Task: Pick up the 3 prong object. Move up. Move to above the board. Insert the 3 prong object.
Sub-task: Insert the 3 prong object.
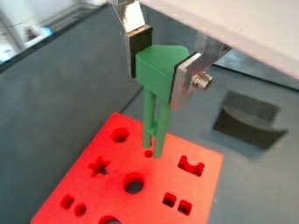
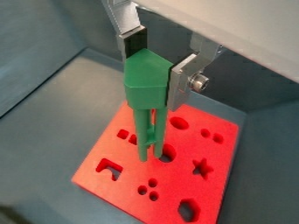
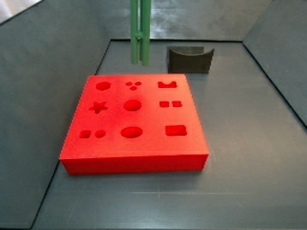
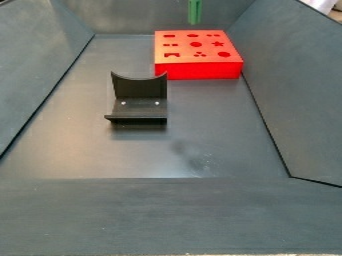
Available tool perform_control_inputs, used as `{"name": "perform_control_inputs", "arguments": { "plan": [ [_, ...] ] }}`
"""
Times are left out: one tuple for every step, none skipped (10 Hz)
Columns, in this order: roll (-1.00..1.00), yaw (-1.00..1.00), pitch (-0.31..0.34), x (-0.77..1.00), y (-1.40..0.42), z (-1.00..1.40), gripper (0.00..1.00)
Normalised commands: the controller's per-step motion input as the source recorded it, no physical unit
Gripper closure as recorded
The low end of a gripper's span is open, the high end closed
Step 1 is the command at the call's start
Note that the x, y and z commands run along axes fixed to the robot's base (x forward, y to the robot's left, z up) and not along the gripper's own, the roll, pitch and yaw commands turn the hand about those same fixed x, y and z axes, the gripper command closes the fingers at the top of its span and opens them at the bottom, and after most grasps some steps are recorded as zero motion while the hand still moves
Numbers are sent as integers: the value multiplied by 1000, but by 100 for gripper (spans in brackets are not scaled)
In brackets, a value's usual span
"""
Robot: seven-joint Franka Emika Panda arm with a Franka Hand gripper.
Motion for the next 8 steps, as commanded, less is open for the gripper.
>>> {"name": "perform_control_inputs", "arguments": {
  "plan": [
    [0, -983, -71, 0, 0, -191, 100],
    [0, -891, -61, -46, 57, -166, 100],
    [0, -174, 0, -111, 51, 0, 100],
    [0, -60, 0, -154, 60, -60, 100],
    [0, -737, -39, 0, 243, -226, 100],
    [0, -951, -39, 63, 57, -226, 100],
    [0, -983, -43, 83, 26, -220, 100],
    [0, -943, -49, 20, 57, -217, 100]
  ]
}}
